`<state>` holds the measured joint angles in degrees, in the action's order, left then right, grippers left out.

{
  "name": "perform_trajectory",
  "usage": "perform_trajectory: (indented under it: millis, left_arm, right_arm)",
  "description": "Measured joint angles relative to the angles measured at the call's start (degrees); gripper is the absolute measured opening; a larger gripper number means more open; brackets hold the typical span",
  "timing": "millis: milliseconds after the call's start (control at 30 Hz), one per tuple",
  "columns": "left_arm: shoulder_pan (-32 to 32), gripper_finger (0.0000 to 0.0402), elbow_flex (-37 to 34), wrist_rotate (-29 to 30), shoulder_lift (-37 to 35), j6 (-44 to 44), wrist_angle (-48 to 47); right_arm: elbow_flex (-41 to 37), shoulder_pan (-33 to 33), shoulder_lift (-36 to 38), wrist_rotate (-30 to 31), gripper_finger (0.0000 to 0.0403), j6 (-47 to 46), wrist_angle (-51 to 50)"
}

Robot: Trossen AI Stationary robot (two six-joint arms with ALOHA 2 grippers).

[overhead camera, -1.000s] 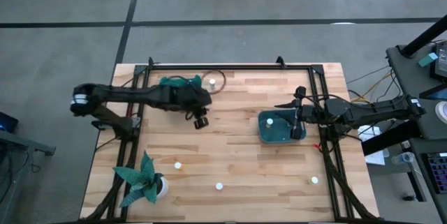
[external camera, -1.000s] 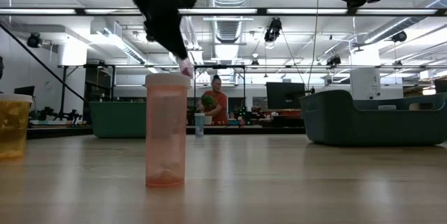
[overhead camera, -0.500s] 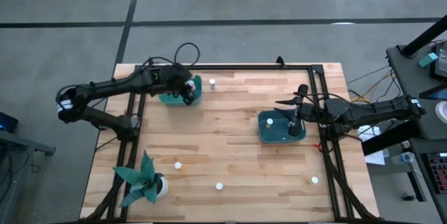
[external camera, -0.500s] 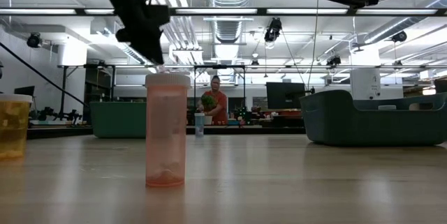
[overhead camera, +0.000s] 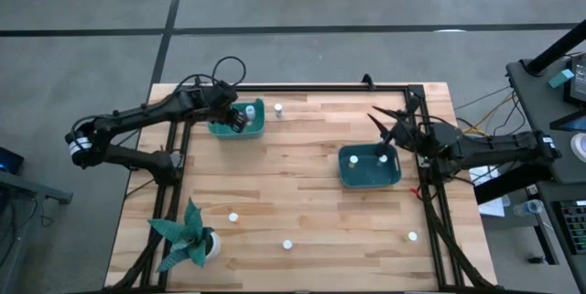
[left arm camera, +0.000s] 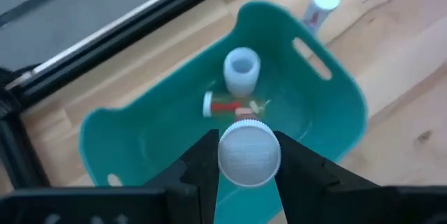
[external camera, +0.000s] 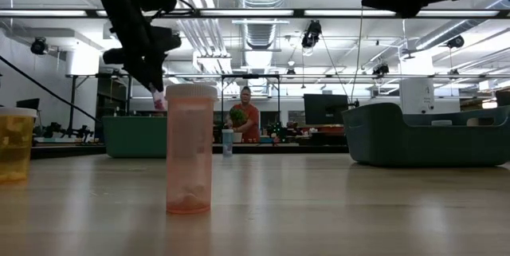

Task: Pick and place medicine bottles into bin by pill shape (circle, oval)
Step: Put the pink capsule bottle into the green bin

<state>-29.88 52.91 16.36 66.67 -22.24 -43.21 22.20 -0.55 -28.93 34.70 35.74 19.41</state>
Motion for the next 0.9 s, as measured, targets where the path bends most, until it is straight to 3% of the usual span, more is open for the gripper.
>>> perform_trajectory:
  millis: [333, 900]
  left_arm:
    - [-3.47, 0.0098, -0.77, -0.03, 0.22, 1.11, 0.39]
    - [-10.12, 0.0098, -9.61, 0.25, 1.17, -2.48, 8.88]
  right_arm:
    - [0.0, 2.93, 0.0, -0.04, 0.01, -1.18, -0.08]
    - [-0.02, 9.15, 0.0, -0.09, 0.01, 1.41, 1.04]
